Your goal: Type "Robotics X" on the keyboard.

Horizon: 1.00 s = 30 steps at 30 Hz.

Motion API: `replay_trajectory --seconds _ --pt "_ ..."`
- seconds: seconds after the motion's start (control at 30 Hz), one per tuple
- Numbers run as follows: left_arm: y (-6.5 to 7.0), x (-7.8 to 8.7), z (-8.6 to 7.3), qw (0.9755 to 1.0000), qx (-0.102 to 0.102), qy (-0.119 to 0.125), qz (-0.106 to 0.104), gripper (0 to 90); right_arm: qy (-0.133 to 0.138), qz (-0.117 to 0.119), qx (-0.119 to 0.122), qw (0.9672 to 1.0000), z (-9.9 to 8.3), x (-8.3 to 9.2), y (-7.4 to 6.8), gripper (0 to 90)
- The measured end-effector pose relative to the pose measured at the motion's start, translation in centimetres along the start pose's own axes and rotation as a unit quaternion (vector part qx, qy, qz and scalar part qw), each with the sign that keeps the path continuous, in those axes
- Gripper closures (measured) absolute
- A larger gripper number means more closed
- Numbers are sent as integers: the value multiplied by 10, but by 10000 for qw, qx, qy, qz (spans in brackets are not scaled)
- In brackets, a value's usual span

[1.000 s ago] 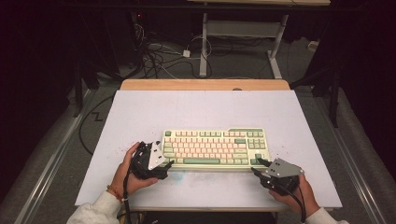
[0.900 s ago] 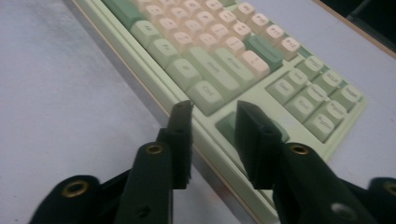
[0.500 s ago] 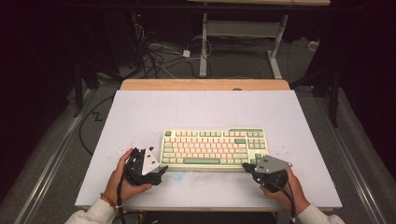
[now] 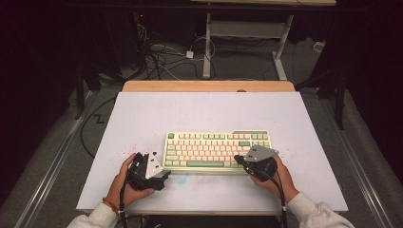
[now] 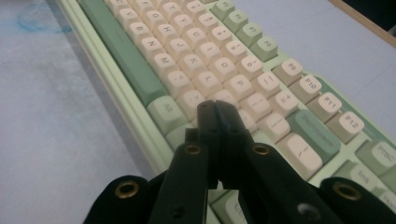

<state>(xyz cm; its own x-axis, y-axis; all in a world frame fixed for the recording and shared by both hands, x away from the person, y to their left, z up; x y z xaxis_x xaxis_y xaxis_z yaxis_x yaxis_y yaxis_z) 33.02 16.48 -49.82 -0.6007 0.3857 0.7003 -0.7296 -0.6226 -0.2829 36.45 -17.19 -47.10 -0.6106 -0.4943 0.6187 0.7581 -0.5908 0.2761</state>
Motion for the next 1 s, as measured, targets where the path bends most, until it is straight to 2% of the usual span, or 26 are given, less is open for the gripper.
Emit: replay_trajectory --seconds 0.3,0.5,0.67,1.0 --pt "-1 0 -1 10000 32 -9 -10 185 65 -22 57 10000 24 -20 5 900" --pt "0 -2 -2 10000 37 -46 -68 184 -33 45 40 10000 35 -33 9 900" --pt "1 -1 -2 9999 51 -12 -107 184 -85 84 -2 9999 41 -41 11 900" --pt "2 -4 -2 9999 19 -70 -153 185 -217 124 112 9996 52 -57 8 900"
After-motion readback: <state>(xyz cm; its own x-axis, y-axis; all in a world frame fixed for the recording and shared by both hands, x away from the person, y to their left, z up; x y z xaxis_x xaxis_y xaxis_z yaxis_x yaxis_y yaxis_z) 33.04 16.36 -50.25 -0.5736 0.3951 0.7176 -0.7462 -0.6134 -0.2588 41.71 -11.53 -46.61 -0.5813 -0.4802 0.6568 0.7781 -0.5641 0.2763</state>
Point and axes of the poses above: each handheld gripper's, and its own axes: x roughly backward along the jaws, z roughly out of its top, y roughly to its right, the point moved 3 cm from there along -x, roughly forward along the jaws, and after that the axes turned 3 degrees about -z, right-handed, at the moved point
